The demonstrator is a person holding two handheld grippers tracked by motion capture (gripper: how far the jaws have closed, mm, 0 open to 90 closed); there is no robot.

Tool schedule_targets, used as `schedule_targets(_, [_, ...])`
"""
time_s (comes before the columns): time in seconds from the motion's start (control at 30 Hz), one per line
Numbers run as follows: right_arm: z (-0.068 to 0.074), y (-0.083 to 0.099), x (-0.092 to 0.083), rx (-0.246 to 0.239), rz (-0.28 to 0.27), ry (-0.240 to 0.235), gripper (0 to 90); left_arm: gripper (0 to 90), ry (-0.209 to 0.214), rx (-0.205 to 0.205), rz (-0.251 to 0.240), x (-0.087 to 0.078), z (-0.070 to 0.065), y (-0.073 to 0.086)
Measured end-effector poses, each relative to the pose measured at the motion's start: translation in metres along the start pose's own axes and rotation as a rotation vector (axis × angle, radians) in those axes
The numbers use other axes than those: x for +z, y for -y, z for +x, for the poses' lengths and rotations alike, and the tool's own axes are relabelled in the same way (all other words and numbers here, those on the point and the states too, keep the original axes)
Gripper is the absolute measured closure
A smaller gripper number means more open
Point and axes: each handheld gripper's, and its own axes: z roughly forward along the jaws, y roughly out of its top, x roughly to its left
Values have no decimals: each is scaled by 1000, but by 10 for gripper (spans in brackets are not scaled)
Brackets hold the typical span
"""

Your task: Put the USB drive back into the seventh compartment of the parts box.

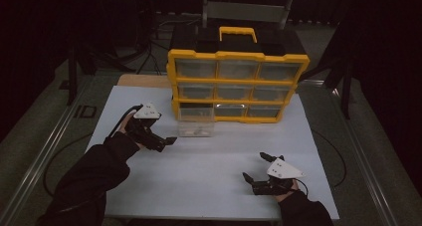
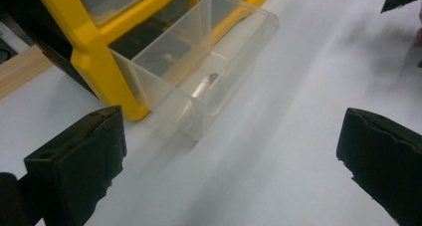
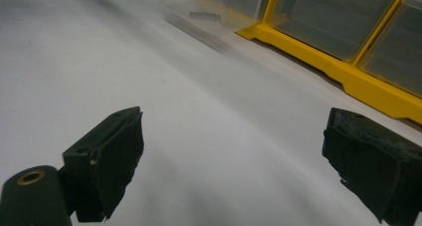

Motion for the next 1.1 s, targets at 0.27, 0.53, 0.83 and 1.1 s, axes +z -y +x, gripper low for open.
schedule_targets(0.27, [-1, 0, 1, -5, 1, 0, 93, 4, 10, -15, -21, -6, -4, 16])
schedule_targets(0.53, [0, 0, 1, -3, 2, -2, 93, 4, 2, -14, -19, -14, -11, 38])
schedule_targets(0.83, [0, 0, 2, -7, 3, -4, 93, 4, 5, -36, -32, -20, -17, 62])
schedule_targets(1.1, [2, 0, 2, -11, 8, -4, 93, 3, 5, -39, -29, -22, -22, 84])
